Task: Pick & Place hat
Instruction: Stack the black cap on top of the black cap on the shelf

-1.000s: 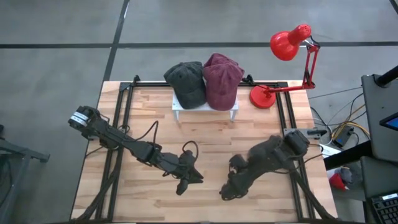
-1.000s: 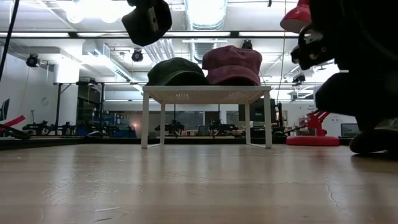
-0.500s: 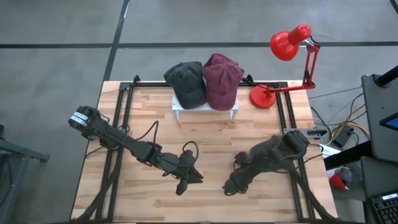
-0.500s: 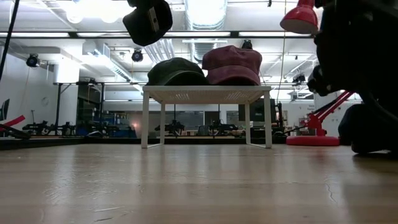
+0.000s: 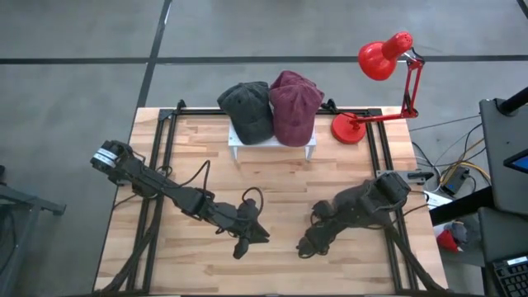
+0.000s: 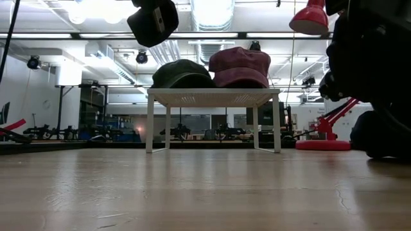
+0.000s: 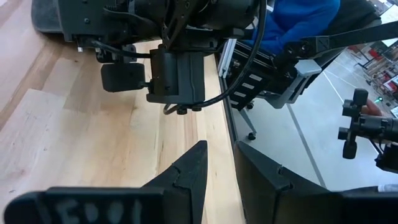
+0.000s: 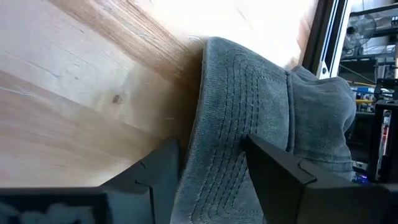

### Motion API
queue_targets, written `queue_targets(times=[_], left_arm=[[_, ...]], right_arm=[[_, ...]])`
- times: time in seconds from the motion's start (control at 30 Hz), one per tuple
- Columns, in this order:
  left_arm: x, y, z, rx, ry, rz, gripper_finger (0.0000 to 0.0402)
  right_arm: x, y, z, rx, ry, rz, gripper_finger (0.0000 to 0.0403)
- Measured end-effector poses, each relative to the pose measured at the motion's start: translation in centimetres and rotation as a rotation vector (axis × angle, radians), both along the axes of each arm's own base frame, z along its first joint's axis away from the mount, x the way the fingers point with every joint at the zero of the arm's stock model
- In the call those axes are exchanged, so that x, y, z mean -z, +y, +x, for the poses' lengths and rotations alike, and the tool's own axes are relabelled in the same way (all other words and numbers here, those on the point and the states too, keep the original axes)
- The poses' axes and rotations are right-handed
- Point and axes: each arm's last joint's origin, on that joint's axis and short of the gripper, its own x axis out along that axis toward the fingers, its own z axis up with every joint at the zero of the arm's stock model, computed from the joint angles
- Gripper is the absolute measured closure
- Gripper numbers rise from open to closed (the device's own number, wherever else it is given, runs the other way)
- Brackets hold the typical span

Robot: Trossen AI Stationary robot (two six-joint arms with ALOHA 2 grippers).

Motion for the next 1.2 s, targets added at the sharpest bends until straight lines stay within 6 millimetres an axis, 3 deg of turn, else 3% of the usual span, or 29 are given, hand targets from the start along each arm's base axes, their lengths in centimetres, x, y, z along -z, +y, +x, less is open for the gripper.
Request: queue_targets(times=[0.1, 0.33, 0.73, 1.2], left_arm=[[0.0, 0.0, 0.0, 0.0, 0.0, 0.0, 0.0305], [0.0, 0.0, 0.0, 0.002, -0.002, 0.004, 0.0305], [0.0, 0.0, 0.0, 0.004, -0.005, 0.012, 0.0305], [-0.7, 0.2, -0.5, -0.018, 0.009, -0.05, 0.0305]], right_arm=[[0.0, 0.0, 0.0, 0.005, 0.006, 0.008, 0.0256], [-0.5, 0.5, 0.1, -0.031, 0.028, 0.035, 0.0378], [-3.3, 2.2, 2.2, -0.101, -0.08, 0.119, 0.0389], [-9.2, 4.3, 5.5, -0.312, -0.332, 0.18, 0.0392]])
